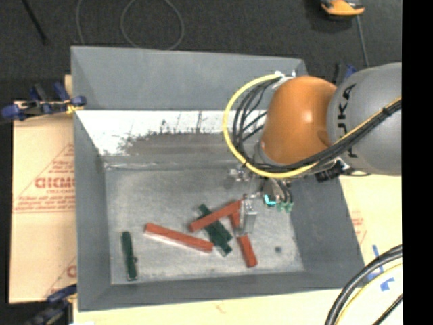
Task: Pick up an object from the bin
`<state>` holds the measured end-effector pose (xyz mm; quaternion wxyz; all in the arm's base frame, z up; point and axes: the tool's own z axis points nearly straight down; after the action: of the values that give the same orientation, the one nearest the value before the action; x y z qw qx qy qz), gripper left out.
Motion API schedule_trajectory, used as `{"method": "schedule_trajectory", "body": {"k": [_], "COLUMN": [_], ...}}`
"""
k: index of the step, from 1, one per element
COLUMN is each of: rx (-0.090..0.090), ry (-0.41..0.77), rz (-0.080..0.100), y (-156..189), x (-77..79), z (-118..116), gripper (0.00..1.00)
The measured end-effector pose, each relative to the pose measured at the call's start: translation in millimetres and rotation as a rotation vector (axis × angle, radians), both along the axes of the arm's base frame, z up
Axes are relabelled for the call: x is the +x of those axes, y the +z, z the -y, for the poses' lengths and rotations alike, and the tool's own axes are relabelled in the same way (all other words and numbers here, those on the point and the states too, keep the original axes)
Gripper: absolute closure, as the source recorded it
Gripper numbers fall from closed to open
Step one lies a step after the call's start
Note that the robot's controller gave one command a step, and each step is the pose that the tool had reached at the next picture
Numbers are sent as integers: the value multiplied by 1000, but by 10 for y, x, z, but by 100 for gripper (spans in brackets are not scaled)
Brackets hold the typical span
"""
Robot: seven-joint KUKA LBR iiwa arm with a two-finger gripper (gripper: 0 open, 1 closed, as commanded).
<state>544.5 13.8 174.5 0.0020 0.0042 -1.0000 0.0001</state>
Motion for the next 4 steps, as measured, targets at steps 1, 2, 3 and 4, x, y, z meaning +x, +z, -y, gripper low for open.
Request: {"method": "schedule_trajectory", "body": {"k": [1, 2, 3, 4], "rx": [0, 1, 1, 0], "ry": [48, 46, 20, 32], "rz": [13, 17, 15, 18], "y": [-1056, -1002, -1012, 399], "x": [-325, -298, -487, -86], "z": [-102, -106, -505, -375], "gripper": [0, 100, 100, 100]}}
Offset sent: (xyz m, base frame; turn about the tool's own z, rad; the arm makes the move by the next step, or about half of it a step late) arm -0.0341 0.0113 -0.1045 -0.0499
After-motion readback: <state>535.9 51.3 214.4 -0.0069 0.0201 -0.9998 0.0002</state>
